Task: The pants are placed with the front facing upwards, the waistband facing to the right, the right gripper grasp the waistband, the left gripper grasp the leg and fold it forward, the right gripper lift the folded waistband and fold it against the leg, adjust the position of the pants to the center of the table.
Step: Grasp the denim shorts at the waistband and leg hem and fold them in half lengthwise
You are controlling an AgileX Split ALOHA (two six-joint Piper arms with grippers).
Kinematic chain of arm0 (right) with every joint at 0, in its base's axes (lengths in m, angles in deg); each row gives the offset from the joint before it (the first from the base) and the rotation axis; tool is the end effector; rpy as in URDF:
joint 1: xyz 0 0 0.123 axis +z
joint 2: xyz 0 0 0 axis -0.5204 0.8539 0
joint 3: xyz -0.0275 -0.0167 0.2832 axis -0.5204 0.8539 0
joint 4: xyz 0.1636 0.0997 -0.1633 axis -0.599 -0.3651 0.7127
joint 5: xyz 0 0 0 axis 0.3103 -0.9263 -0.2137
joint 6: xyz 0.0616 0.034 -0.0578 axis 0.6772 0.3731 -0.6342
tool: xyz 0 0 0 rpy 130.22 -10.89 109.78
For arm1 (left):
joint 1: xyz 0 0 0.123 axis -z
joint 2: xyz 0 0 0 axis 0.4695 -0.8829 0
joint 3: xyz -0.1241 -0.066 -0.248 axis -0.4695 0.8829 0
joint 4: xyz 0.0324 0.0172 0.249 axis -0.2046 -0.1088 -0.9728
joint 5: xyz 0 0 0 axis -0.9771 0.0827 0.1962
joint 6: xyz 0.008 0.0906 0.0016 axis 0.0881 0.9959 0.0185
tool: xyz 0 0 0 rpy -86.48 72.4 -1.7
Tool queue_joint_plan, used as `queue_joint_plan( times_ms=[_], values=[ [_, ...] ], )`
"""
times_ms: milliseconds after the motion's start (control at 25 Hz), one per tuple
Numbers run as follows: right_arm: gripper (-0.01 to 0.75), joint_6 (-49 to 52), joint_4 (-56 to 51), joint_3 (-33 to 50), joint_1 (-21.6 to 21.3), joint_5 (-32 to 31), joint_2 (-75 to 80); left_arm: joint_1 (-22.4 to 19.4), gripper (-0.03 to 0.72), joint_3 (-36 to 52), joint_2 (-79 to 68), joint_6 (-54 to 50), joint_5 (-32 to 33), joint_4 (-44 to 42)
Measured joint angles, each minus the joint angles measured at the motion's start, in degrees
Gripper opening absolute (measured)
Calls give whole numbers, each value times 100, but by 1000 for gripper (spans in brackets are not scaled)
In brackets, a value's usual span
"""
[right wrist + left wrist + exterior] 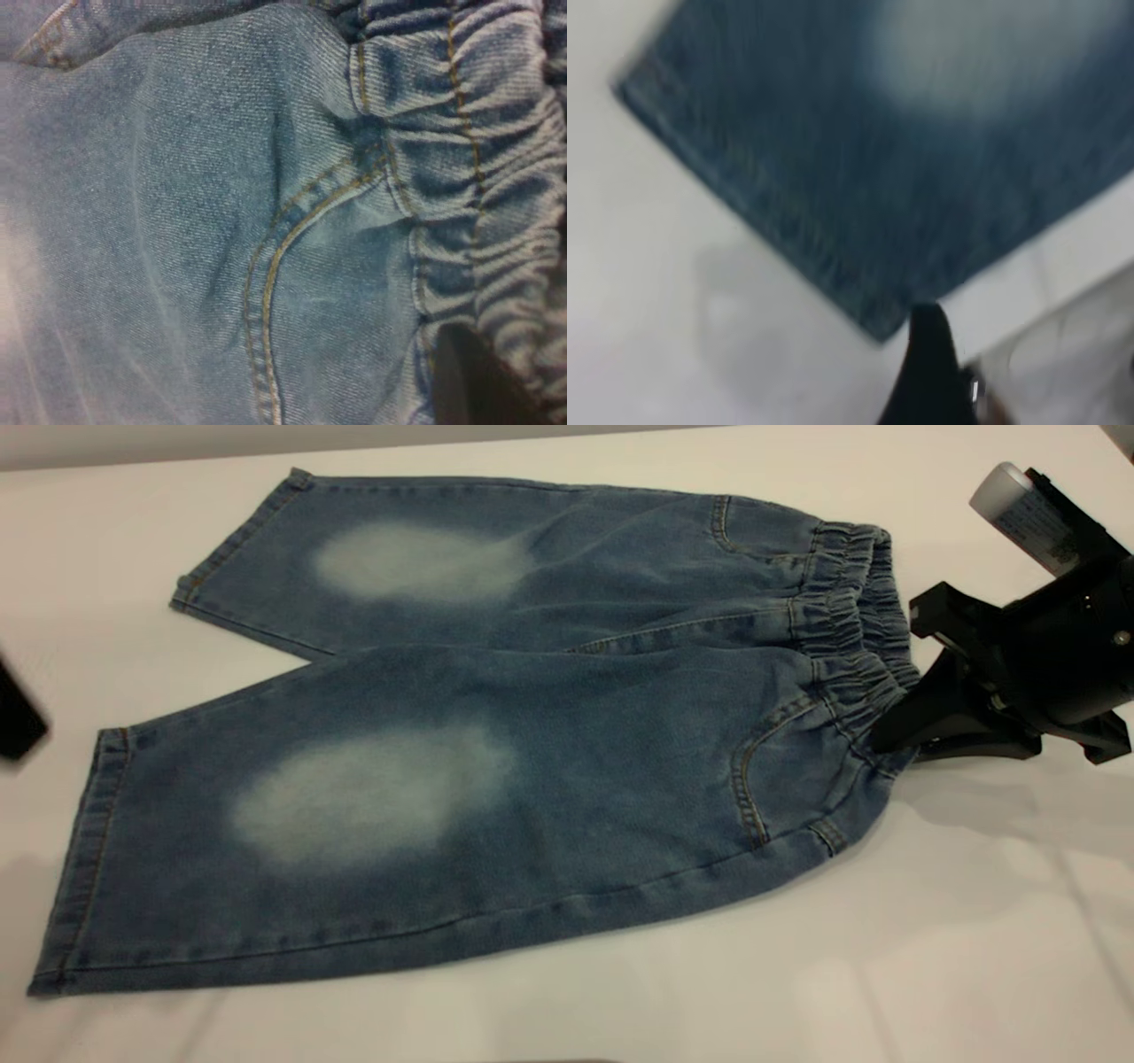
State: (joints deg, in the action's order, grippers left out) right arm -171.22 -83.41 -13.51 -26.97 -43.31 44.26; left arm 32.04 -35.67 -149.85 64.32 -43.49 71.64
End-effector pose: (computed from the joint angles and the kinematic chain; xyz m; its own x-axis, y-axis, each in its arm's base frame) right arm 0.2785 0.0753 0.0419 -0.9643 0.2125 -0.1578 0.0626 0.7623 0.6442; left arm 0.2308 -0.0298 0.1857 -0.8317 0.4705 -0.2949 0.4981 0.8669 -0.0217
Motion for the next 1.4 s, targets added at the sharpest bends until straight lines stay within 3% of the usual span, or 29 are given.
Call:
queue_joint_plan(
  times_ms=[280,720,1080,1400],
  values=[
    [48,-134,-131,0,0,-75,0,53,496,198,-1117,169,-591,-745],
    [48,-319,-268,0,0,-88,0,63,496,198,-2331,1317,-988,-729],
    [50,-405,-274,0,0,-88,0,618,496,198,-2944,1592,-1686,-729],
    [51,-423,-274,0,0,-88,0,640,496,198,-2957,1295,-1747,-1224]
  ],
)
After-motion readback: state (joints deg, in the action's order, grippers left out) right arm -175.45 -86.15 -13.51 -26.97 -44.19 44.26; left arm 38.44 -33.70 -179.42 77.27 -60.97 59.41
